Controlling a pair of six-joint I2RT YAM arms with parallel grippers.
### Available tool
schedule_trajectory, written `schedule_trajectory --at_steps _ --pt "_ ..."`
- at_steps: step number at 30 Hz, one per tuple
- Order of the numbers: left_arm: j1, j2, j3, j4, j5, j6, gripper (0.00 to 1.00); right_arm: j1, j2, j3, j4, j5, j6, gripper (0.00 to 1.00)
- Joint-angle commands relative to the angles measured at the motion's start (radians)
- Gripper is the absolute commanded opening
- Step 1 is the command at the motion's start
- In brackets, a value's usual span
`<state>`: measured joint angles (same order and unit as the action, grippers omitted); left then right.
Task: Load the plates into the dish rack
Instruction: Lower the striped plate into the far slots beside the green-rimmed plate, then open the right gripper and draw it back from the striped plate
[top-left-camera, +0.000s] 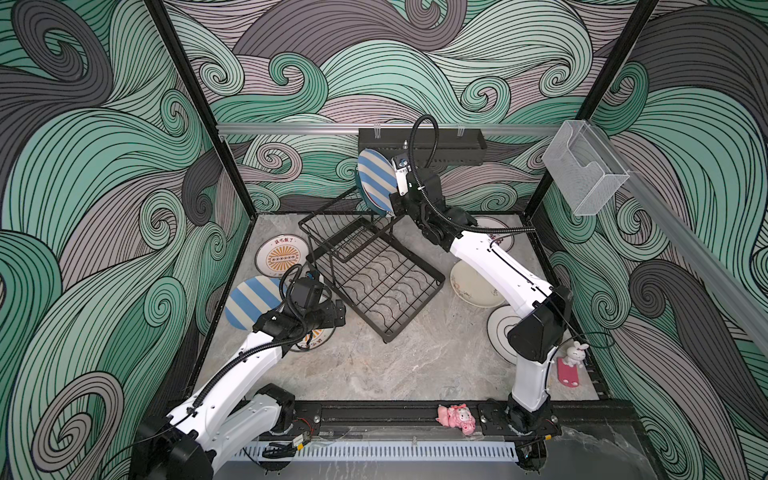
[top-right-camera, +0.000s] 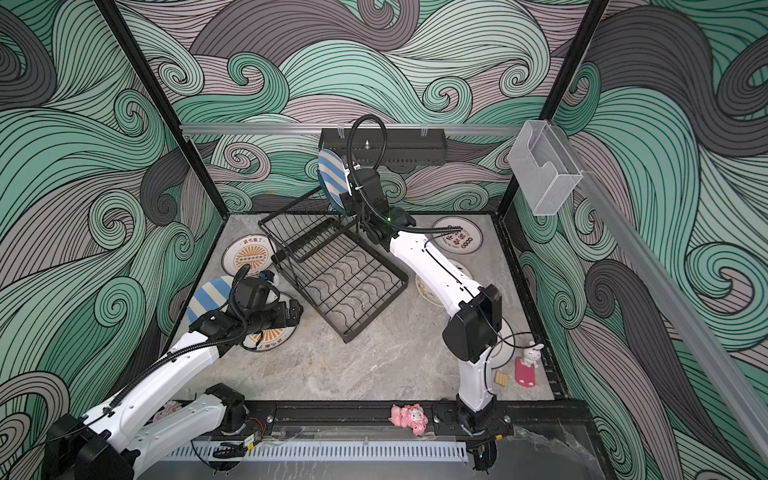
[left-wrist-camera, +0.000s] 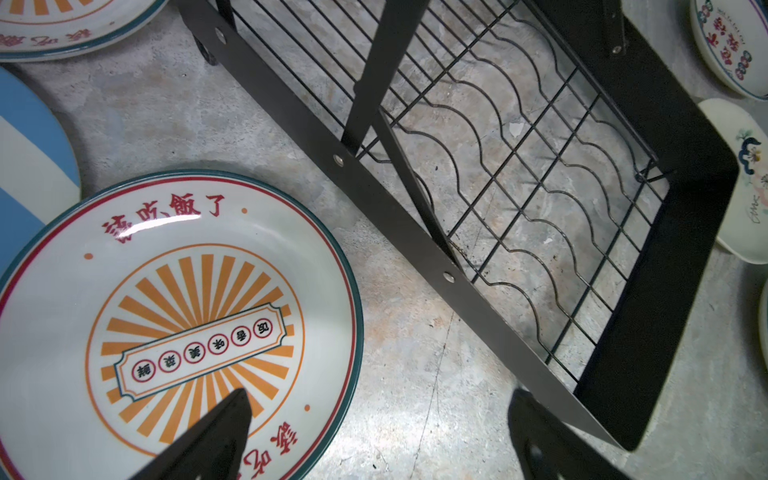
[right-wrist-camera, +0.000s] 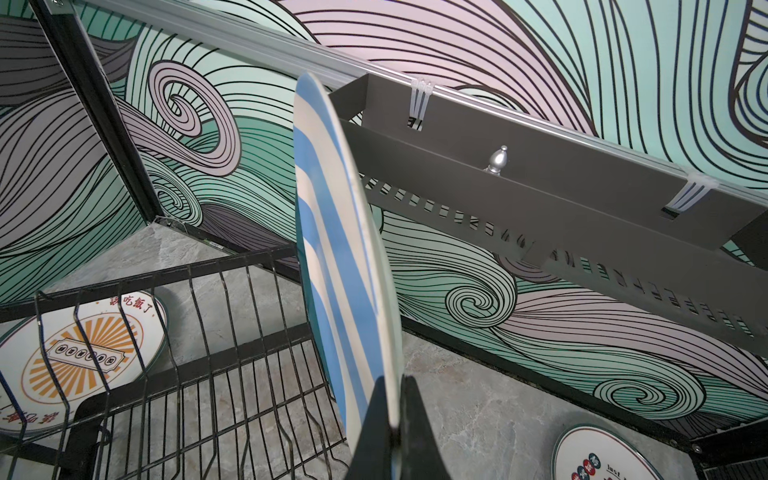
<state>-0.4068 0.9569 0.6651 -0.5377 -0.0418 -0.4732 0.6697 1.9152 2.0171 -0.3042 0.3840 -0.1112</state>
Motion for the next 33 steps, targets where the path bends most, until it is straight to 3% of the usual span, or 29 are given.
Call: schedule_trajectory --at_steps 1,20,24,33 --pt "0.013 0.013 -0.002 -0.016 -0.018 -0.022 0.99 -0.008 0.003 0.001 0.042 0.003 0.027 0.0" --pt "0.057 0.06 -0.036 0.004 -0.043 -0.065 0.98 -0.018 0.08 0.062 -0.005 -0.027 0.041 0.0" --pt "0.062 0.066 -0.043 0.005 -0.049 -0.068 0.99 -0.018 0.095 0.087 -0.025 -0.032 0.036 0.08" --pt "0.065 0.099 -0.052 0.021 -0.04 -0.071 0.99 -0.01 0.057 0.103 -0.08 -0.055 0.026 0.37"
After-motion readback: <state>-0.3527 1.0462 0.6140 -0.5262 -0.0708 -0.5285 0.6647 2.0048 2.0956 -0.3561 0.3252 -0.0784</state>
